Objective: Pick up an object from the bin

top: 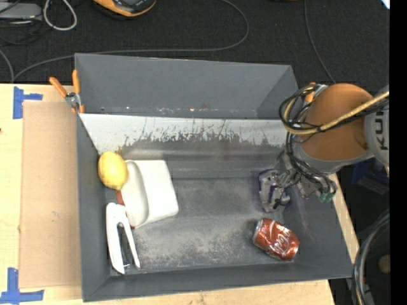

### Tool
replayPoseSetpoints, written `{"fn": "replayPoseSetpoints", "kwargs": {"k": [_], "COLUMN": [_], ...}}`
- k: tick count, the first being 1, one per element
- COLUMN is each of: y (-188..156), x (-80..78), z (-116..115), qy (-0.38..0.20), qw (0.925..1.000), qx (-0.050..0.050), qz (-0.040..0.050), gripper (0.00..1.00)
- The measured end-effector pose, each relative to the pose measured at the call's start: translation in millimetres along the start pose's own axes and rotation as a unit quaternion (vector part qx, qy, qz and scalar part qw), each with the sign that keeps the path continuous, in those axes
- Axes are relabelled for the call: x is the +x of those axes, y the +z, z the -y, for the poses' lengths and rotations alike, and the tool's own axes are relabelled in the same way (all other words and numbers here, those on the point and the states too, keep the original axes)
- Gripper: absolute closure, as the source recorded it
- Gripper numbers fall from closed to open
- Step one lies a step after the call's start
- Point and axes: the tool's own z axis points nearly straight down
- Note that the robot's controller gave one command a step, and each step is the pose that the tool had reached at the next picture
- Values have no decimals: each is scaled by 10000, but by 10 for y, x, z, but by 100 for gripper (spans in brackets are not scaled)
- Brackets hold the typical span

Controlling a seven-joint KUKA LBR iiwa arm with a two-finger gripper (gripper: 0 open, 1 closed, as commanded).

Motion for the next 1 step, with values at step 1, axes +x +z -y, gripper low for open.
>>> {"fn": "replayPoseSetpoints", "kwargs": {"k": [1], "y": [0], "x": [0], "z": [1], "qy": [5], "qw": [10000], "qx": [0], "qz": [0], "gripper": [0]}}
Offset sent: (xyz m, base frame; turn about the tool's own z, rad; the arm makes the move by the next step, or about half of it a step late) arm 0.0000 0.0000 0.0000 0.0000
